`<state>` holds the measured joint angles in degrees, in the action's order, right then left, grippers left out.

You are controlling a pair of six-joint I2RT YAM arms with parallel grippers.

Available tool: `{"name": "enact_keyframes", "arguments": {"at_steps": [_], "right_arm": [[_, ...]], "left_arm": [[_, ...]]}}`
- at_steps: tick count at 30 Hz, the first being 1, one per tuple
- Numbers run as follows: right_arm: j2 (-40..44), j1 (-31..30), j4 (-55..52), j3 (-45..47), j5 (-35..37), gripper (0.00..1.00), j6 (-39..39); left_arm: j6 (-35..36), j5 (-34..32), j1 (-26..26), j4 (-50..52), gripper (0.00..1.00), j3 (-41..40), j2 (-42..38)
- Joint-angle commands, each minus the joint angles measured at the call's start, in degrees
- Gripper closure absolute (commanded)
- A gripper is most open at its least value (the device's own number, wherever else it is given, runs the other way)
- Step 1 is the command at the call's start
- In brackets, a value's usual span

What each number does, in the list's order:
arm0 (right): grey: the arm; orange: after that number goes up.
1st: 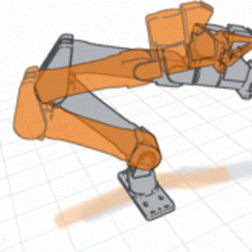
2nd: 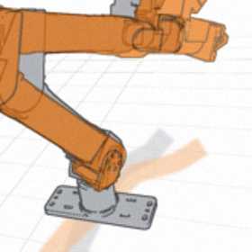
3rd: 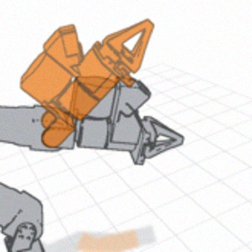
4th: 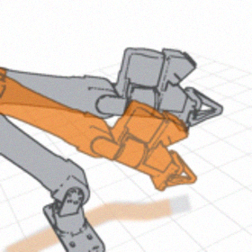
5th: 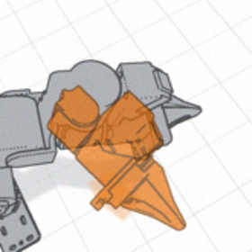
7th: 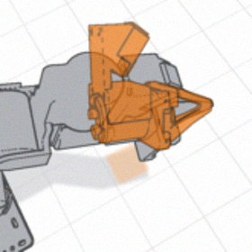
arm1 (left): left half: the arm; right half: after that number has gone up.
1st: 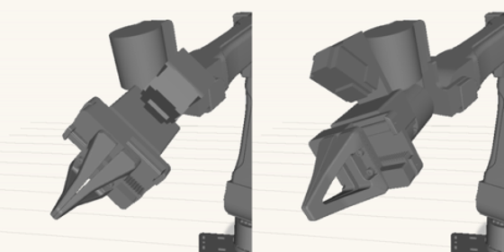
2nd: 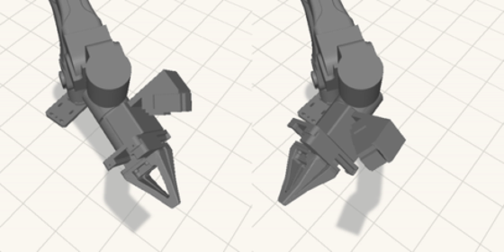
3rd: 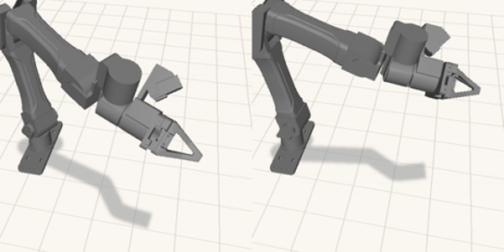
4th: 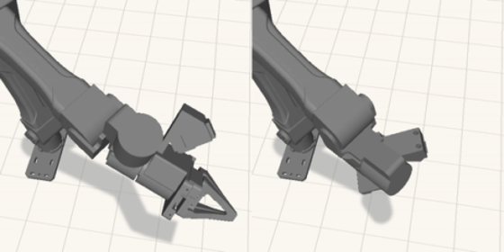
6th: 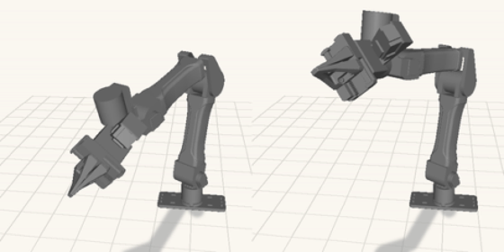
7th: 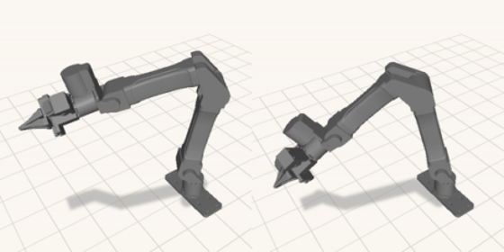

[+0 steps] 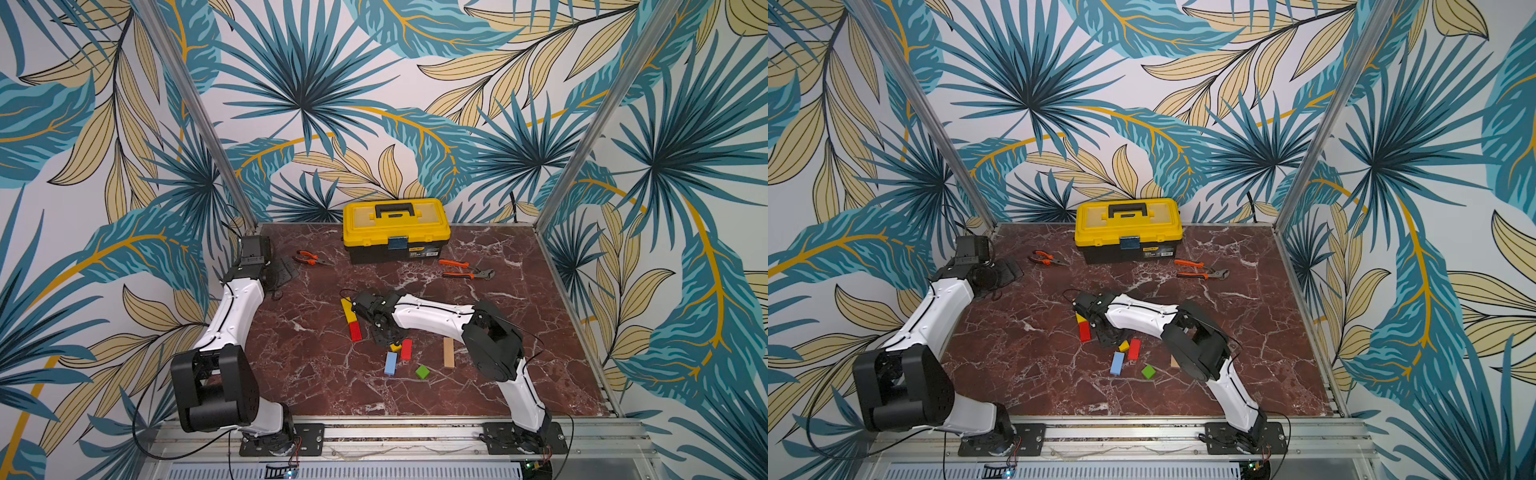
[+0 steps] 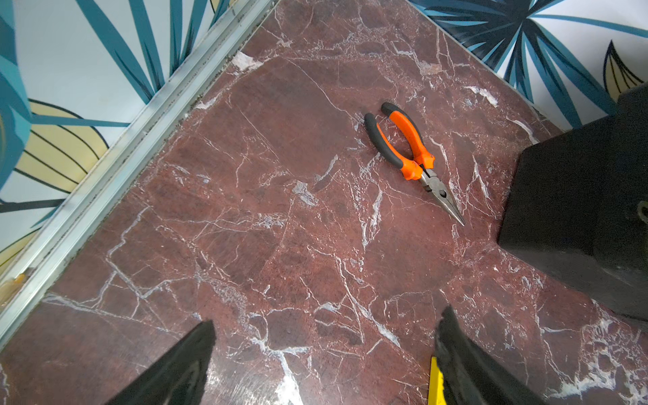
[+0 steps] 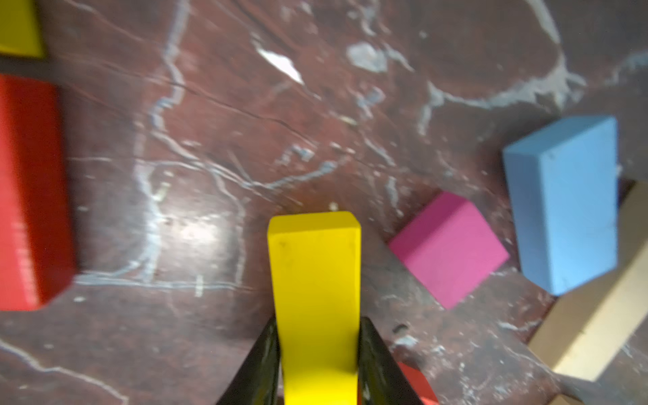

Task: Assemble the letter v with building blocks
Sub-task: Adjust the building block at the center of the board.

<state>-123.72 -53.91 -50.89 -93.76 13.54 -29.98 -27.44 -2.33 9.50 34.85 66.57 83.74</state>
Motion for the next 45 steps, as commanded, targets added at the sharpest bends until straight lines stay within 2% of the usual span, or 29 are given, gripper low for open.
{"name": "enact_keyframes", "arguments": {"at_steps": [1, 16, 23, 31, 38, 45], "right_arm": [[1.86, 1.51, -1.52, 3.2, 1.35, 0.63, -1.39], [7.75, 3.19, -0.55, 13.5, 2.91, 0.62, -1.58], [9.98, 3.18, 0.86, 13.85, 3.05, 0.4, -1.16], [12.25, 4.73, 1.95, 13.54, 3.86, 0.37, -1.58], [12.99, 7.46, 5.59, 13.99, -0.84, 0.37, -2.27], [11.41, 7.45, 7.3, 14.15, -6.02, 0.36, -2.63]], "left_arm": [[0.64, 0.24, 0.84, -1.1, 0.01, -0.39, 0.01], [0.55, 0.44, 0.84, -1.1, 0.01, -0.46, 0.15], [0.55, 0.48, 0.86, -1.08, 0.01, -0.41, 0.08], [0.55, 0.5, 0.86, -1.1, 0.01, -0.42, -0.08], [0.63, 0.48, 0.8, -1.14, 0.0, -0.46, -0.15], [0.63, 0.35, 0.84, -1.07, 0.01, -0.47, -0.08]]}}
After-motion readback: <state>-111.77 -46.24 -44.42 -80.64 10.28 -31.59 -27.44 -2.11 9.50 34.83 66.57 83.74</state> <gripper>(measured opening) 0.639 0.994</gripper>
